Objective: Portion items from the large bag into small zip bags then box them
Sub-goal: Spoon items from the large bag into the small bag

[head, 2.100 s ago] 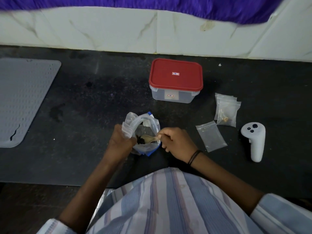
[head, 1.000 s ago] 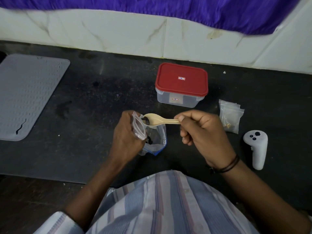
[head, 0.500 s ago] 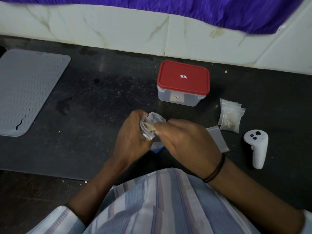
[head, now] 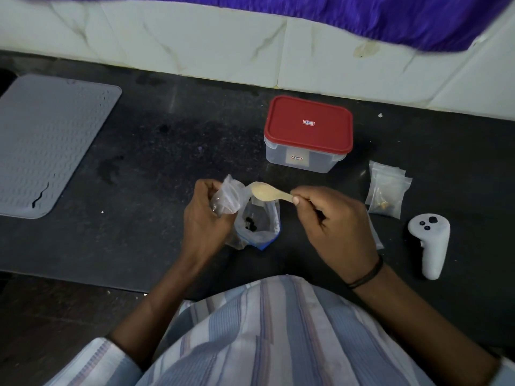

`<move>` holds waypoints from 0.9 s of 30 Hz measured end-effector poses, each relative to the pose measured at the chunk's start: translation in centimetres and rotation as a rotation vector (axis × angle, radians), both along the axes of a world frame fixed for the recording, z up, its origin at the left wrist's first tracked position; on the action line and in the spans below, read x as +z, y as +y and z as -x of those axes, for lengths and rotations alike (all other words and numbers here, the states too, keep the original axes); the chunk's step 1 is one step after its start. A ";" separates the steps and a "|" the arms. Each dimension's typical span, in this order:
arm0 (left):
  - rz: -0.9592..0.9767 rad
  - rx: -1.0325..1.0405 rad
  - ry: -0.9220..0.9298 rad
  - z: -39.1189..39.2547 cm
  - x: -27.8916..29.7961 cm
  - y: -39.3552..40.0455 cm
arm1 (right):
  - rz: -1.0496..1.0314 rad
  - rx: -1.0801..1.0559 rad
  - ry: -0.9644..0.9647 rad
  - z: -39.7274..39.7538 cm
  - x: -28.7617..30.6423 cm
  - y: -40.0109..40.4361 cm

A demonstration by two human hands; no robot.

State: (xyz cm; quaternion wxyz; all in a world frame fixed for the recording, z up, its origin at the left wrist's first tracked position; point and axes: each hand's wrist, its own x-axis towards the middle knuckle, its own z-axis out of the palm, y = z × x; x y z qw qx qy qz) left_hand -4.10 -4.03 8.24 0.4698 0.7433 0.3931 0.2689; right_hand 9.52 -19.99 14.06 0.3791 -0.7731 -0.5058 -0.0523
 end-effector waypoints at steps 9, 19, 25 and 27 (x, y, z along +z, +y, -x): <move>0.029 0.122 0.184 0.3 -1.5 -0.6 | 0.522 -0.025 0.116 -1.0 -5.0 1.1; 0.281 0.035 0.344 -0.3 -1.6 -1.2 | 0.477 0.040 0.135 0.2 -6.3 1.0; 0.491 0.039 0.160 0.2 -2.1 -0.3 | 0.461 0.075 0.273 0.5 -7.1 1.0; 0.521 0.027 0.145 0.4 -2.2 -0.3 | 0.445 0.066 0.419 0.5 -7.3 1.0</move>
